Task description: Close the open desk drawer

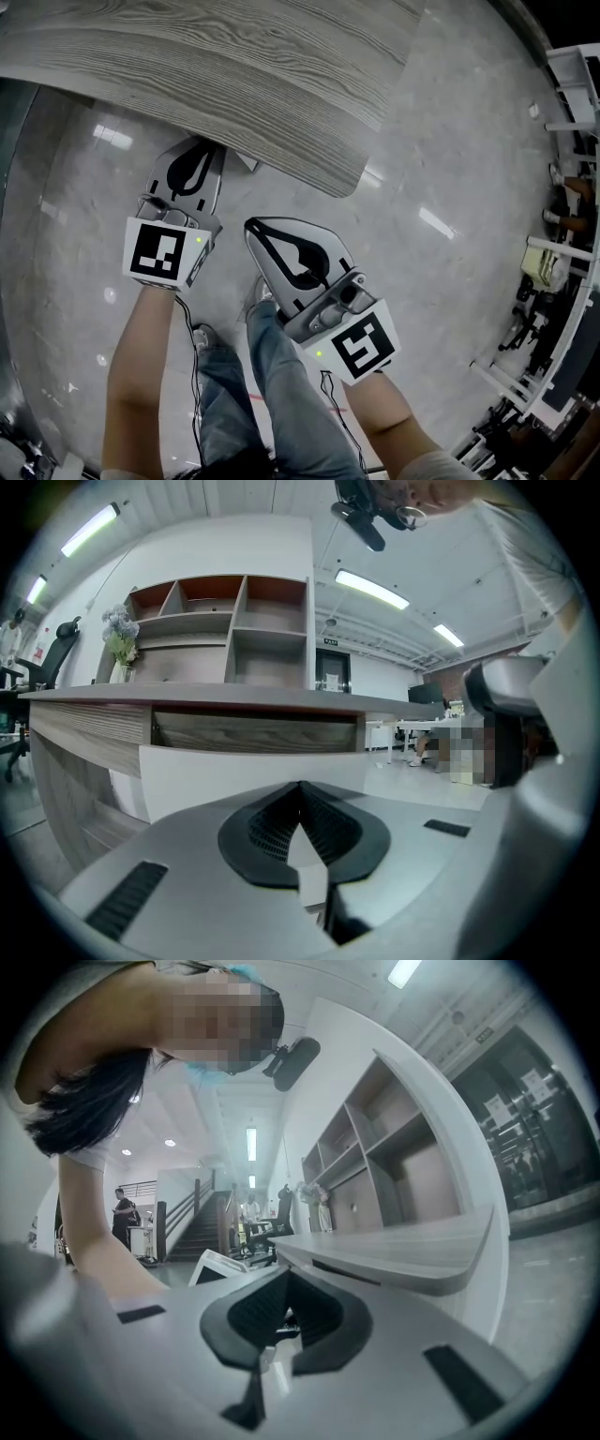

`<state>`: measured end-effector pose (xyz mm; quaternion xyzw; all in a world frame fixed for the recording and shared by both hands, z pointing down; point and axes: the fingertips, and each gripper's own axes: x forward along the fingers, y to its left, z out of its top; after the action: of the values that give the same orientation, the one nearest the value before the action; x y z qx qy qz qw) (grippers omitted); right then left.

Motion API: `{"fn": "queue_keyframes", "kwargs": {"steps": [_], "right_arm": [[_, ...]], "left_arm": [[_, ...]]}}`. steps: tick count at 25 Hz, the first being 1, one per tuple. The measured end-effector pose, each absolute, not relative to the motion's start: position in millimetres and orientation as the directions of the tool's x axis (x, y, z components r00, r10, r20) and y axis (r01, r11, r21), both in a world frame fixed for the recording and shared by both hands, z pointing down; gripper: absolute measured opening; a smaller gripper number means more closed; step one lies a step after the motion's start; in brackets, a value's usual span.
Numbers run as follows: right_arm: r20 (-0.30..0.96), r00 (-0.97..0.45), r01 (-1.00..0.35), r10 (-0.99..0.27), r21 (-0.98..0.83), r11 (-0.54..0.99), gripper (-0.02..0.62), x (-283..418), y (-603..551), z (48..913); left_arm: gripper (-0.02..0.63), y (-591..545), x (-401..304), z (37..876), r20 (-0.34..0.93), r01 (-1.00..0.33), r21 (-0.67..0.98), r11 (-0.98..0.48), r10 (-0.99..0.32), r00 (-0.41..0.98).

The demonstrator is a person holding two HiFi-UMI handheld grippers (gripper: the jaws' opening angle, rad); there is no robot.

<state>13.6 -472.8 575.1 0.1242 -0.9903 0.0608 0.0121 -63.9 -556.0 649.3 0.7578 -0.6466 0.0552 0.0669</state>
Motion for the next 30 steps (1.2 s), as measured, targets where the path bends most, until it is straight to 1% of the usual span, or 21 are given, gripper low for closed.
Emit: {"fn": "queue_keyframes", "kwargs": {"steps": [6, 10, 15, 19, 22, 27, 30], "right_arm": [[0.037, -0.966, -0.259, -0.256, -0.11, 0.96, 0.008, 14.5, -473.8, 573.7], [0.038, -0.965, -0.262, -0.26, -0.106, 0.959, 0.008, 13.2, -474.5, 571.4], [0.027, -0.963, -0.269, -0.267, -0.104, 0.958, 0.008, 10.4, -463.1, 557.4], [0.001, -0.959, -0.283, -0.284, -0.119, 0.952, 0.008, 4.9, -428.2, 518.0], [-0.01, -0.956, -0.291, -0.294, -0.115, 0.95, 0.008, 0.1, -404.0, 483.4], [-0.056, -0.944, -0.318, -0.324, -0.092, 0.943, 0.008, -3.3, -366.1, 419.2], [-0.077, -0.935, -0.341, -0.347, -0.077, 0.937, 0.008, 2.2, -345.1, 386.3]], "left_arm": [[0.009, -558.8, -64.9, 651.2, 0.172, -0.987, 0.033, -0.156, -0.972, 0.159], [0.009, -555.9, -66.0, 645.3, 0.151, -0.985, 0.081, -0.15, -0.975, 0.161], [0.009, -524.0, -50.9, 626.8, 0.149, -0.976, 0.07, -0.206, -0.965, 0.214], [0.009, -468.1, -40.1, 577.8, 0.135, -0.964, 0.014, -0.264, -0.955, 0.263], [0.009, -428.5, -35.6, 535.9, 0.132, -0.954, 0.004, -0.299, -0.946, 0.297], [0.01, -370.1, -33.7, 462.5, 0.112, -0.941, -0.038, -0.335, -0.938, 0.329], [0.009, -341.8, -31.3, 421.6, 0.089, -0.94, -0.031, -0.339, -0.938, 0.335]]}}
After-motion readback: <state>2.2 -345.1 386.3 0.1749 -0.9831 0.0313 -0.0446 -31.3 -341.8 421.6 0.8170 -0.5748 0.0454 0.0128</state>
